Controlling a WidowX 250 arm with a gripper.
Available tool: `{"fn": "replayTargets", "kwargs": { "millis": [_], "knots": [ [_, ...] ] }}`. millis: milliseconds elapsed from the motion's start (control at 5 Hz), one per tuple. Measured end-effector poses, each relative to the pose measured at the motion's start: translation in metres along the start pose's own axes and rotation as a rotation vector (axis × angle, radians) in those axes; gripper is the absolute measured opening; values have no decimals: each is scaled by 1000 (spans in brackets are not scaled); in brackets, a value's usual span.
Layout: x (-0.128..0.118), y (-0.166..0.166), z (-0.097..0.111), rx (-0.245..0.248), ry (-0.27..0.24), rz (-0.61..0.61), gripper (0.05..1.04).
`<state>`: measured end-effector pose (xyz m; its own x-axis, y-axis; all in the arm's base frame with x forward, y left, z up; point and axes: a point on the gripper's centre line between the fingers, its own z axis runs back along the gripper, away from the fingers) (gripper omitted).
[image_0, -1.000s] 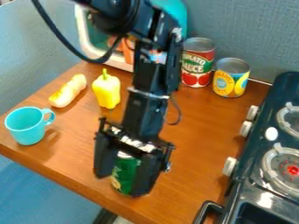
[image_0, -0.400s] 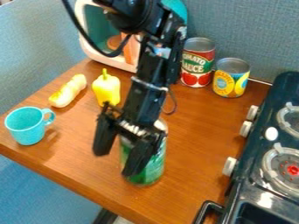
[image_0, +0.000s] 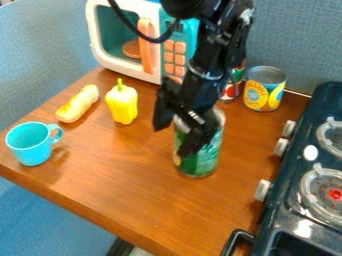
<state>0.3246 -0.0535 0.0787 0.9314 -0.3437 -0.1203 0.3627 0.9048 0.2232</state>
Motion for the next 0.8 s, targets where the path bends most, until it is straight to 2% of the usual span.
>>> {"fn": "replayTargets", "kwargs": {
  "millis": [200,400,600,800],
  "knots": [
    [28,3,6,-3,-117,82,1001],
    [45,7,8,-63,-165,143,1001],
    [45,14,6,-124,-168,208,1001],
    [31,19,14,-172,-145,246,1001]
  ]
}}
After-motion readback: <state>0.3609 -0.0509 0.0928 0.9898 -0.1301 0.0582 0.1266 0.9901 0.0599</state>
